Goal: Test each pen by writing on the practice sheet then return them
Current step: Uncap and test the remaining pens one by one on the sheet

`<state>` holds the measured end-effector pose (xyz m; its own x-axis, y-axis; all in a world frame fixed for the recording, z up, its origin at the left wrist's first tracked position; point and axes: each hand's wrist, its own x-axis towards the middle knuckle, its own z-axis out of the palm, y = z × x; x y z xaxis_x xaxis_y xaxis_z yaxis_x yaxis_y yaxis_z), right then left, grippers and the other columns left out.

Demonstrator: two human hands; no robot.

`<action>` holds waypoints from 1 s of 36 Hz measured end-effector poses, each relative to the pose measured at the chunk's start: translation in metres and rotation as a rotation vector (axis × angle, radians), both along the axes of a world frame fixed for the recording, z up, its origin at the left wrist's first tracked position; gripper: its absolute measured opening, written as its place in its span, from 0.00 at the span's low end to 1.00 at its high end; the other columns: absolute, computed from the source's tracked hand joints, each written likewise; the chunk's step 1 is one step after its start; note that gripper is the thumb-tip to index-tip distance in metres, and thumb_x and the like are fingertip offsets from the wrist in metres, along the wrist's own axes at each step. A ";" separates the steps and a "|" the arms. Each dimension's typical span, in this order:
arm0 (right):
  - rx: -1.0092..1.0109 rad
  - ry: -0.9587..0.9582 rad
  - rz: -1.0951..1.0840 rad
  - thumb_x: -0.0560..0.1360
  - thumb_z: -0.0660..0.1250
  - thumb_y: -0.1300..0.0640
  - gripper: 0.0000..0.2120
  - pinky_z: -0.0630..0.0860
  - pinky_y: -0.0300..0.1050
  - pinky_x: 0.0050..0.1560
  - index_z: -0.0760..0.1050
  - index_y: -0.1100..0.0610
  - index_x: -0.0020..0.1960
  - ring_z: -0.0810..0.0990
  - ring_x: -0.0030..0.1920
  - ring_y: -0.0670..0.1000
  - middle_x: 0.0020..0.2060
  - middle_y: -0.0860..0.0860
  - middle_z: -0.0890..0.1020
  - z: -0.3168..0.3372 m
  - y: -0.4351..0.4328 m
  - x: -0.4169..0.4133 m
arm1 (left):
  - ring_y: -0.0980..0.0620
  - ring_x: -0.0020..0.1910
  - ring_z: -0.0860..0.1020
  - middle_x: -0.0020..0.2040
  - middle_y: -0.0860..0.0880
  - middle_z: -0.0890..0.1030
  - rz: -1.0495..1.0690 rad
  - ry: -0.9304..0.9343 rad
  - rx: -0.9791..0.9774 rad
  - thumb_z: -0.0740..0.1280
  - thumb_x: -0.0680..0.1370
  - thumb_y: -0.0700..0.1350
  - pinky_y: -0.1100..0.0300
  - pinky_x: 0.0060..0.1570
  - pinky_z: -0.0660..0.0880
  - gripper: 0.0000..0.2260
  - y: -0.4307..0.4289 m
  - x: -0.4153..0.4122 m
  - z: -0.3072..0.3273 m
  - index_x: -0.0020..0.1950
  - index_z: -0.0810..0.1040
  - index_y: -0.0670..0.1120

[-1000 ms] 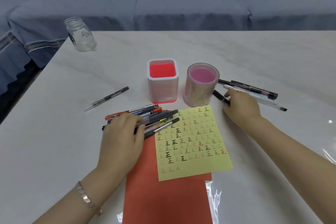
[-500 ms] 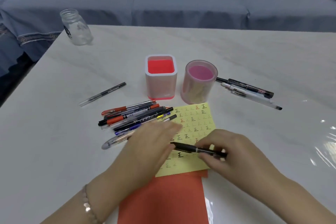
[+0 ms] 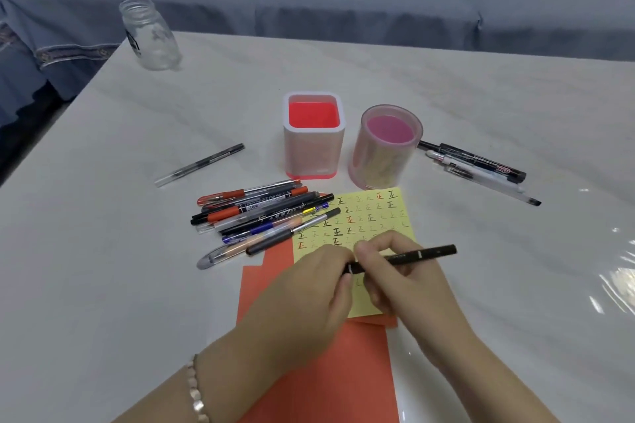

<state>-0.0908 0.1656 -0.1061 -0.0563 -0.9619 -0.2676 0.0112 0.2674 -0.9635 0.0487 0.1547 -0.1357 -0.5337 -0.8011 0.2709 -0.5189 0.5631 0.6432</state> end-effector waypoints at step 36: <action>-0.082 -0.078 -0.307 0.77 0.59 0.63 0.11 0.75 0.37 0.30 0.75 0.62 0.38 0.77 0.30 0.53 0.27 0.56 0.79 -0.033 0.017 -0.021 | 0.51 0.62 0.72 0.64 0.45 0.76 0.185 -0.218 -0.045 0.58 0.75 0.46 0.59 0.63 0.68 0.19 0.018 0.013 -0.050 0.63 0.76 0.41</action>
